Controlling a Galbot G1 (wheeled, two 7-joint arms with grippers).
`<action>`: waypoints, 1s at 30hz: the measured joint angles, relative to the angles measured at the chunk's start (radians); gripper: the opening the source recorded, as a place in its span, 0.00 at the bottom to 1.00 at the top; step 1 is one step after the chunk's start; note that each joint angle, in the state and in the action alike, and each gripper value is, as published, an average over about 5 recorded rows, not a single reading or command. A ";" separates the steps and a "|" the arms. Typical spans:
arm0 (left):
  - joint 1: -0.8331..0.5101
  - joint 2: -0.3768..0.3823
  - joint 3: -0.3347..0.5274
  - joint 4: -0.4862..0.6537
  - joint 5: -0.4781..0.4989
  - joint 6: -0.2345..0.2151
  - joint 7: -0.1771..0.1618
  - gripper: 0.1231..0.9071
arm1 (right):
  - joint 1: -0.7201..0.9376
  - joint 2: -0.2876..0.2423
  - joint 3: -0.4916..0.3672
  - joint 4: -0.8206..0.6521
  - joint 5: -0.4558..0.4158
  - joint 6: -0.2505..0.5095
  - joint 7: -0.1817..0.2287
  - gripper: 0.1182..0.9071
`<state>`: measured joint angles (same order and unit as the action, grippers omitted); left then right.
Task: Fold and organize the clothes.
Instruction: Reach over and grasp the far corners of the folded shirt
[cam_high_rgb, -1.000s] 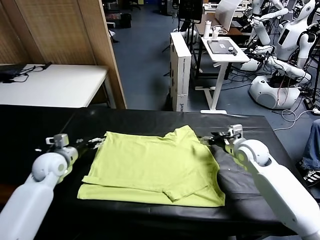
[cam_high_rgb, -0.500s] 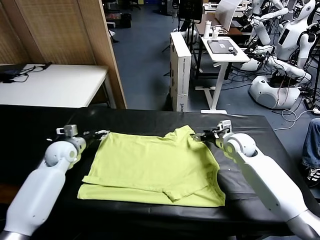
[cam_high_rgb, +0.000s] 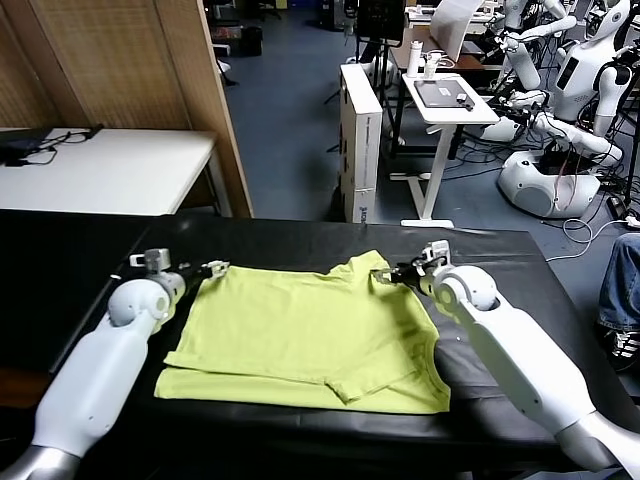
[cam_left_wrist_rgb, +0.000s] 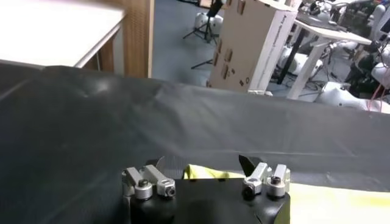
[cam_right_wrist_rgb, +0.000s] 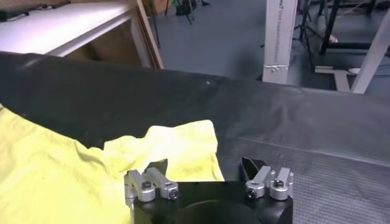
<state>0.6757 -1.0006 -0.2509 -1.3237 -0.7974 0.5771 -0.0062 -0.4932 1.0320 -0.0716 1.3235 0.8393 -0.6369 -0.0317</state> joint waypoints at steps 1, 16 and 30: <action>-0.003 -0.001 0.002 0.005 0.001 0.000 0.001 0.99 | 0.001 0.001 -0.001 -0.003 0.000 0.000 -0.001 0.77; -0.018 -0.019 0.021 0.041 0.018 -0.007 0.008 0.19 | 0.014 0.007 -0.005 -0.009 -0.003 0.017 -0.004 0.26; -0.007 0.000 0.020 0.022 0.021 -0.011 0.010 0.03 | -0.019 -0.031 0.029 0.071 0.002 0.026 0.015 0.03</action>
<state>0.6691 -1.0006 -0.2307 -1.3015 -0.7761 0.5657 0.0042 -0.5120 1.0011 -0.0427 1.3945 0.8413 -0.6112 -0.0163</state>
